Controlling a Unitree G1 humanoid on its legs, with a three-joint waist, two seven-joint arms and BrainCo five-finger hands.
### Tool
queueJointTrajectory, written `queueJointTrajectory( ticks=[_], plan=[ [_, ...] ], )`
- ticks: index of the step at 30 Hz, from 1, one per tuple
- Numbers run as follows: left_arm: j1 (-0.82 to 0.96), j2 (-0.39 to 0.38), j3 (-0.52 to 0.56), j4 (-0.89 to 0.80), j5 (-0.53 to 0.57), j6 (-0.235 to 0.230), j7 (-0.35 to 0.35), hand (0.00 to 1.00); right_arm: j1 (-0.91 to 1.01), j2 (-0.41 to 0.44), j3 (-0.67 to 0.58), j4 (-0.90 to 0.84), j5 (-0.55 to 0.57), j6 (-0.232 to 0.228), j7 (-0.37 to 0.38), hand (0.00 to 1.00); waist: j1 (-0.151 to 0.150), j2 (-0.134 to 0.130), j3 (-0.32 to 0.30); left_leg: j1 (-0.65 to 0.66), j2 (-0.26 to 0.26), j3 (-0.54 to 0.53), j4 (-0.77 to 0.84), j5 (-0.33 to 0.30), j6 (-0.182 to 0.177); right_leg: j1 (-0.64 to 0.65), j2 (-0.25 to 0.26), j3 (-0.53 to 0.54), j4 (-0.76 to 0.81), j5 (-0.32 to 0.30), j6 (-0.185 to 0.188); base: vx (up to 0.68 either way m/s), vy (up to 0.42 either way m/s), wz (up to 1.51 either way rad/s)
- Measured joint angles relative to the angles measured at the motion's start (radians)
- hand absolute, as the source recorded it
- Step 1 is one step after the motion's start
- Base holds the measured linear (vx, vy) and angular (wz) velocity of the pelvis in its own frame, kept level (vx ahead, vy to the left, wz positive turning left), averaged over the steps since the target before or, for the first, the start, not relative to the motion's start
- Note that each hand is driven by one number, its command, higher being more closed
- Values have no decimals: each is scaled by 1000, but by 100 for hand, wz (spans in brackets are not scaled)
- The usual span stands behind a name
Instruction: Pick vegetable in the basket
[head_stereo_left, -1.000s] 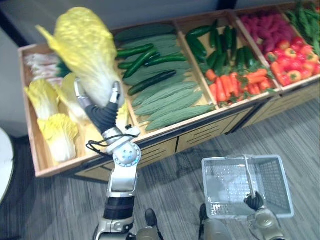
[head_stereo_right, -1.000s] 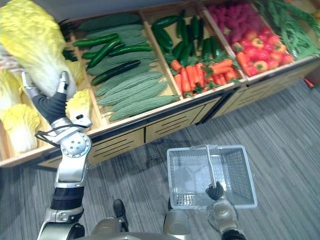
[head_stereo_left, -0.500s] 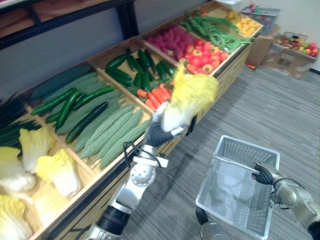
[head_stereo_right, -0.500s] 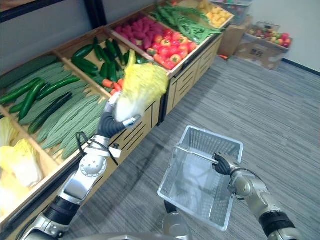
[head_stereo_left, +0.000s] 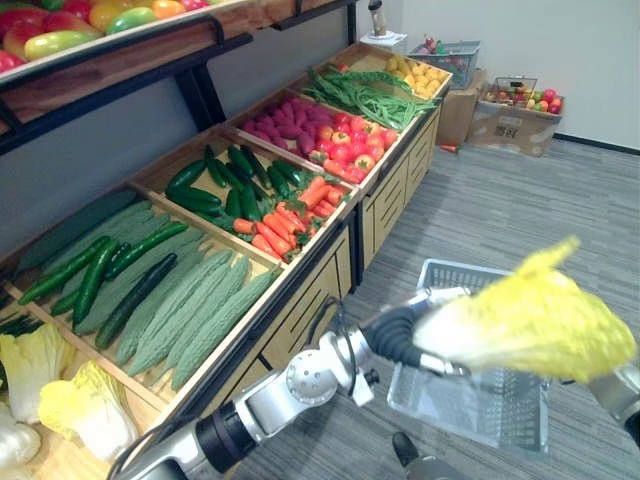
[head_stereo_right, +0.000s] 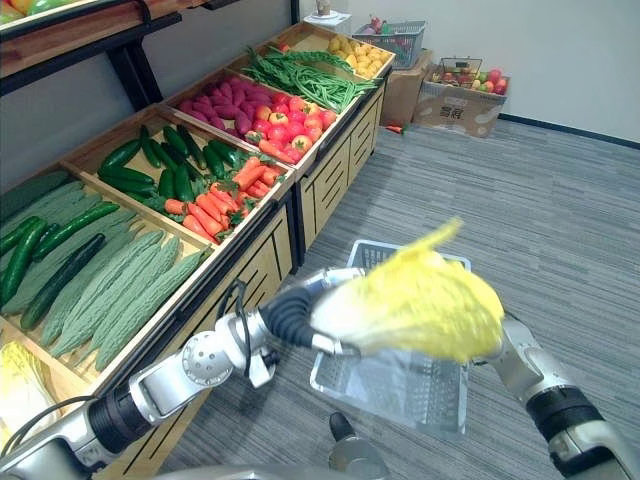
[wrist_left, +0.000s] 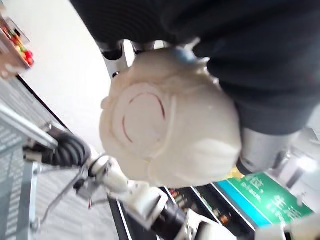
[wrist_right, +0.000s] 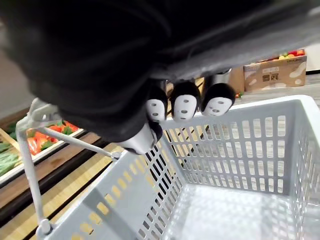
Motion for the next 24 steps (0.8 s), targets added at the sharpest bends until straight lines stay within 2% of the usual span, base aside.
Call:
queueJointTrajectory(
  ticks=[8,13,18,24],
  plan=[
    [-31,67,-122,9,-24,-1,-76,100,-52,0,48,56,0,-1,3,100,-6,1,-1,-22,29,17,78,-39,5,-17,-1,10,7,0,0,-12,29,-3],
    [-35,73,-138,182,13,-5,-102,100,-87,1,92,56,0,0,22,100,-30,2,-6,-33,43,62,102,-49,10,-40,-6,14,5,0,0,12,28,-3],
    [-44,63,-137,294,129,5,-100,100,-90,1,105,9,28,-1,31,100,-38,0,-5,-26,56,101,127,-53,13,-47,-1,25,5,2,3,26,38,-10],
    [-43,-15,-102,412,210,17,-96,100,-138,23,126,-39,49,-3,60,100,-53,-8,0,1,57,147,127,-56,9,-46,12,52,5,2,3,7,31,-15]
  ],
)
